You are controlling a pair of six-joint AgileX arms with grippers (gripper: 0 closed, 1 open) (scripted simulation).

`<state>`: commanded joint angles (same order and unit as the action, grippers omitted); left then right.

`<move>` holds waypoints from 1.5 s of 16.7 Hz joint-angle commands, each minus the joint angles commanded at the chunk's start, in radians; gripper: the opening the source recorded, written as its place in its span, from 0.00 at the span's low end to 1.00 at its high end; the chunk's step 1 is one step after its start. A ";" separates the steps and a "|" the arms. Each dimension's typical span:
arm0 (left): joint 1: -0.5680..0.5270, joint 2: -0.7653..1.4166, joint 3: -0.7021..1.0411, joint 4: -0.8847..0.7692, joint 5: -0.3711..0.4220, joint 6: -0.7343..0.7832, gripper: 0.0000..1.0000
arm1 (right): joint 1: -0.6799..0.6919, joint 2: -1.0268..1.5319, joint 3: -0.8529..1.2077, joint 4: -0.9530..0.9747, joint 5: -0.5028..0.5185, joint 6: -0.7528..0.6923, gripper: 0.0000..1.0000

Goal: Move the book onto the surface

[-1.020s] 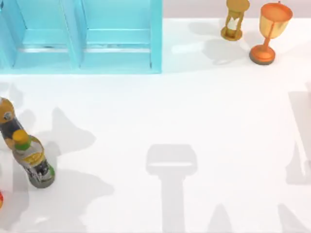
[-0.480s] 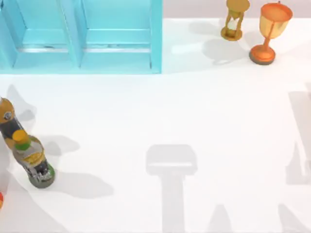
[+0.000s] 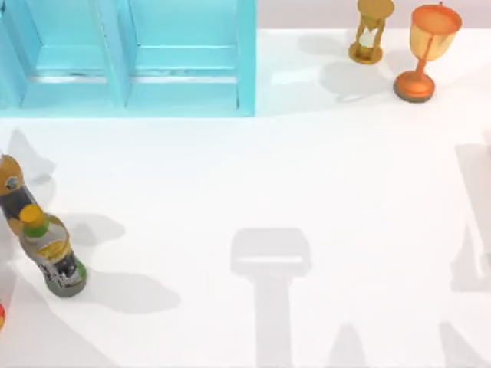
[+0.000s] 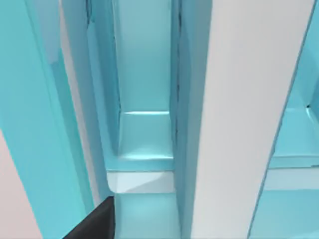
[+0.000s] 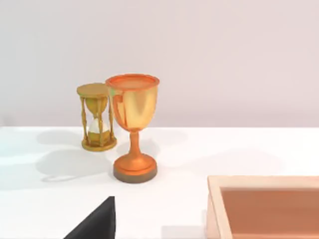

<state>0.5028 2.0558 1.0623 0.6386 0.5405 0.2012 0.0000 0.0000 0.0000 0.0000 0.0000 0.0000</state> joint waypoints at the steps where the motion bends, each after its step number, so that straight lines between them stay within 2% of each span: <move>1: -0.008 0.027 0.033 -0.004 -0.007 -0.003 1.00 | 0.000 0.000 0.000 0.000 0.000 0.000 1.00; 8: -0.086 0.256 0.334 -0.055 -0.078 -0.035 1.00 | 0.000 0.000 0.000 0.000 0.000 0.000 1.00; 14: -0.098 0.286 0.370 -0.062 -0.089 -0.040 1.00 | 0.000 0.000 0.000 0.000 0.000 0.000 1.00; 25: -0.098 0.286 0.370 -0.062 -0.089 -0.040 0.17 | 0.000 0.000 0.000 0.000 0.000 0.000 1.00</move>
<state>0.4046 2.3418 1.4323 0.5767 0.4516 0.1615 0.0000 0.0000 0.0000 0.0000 0.0000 0.0000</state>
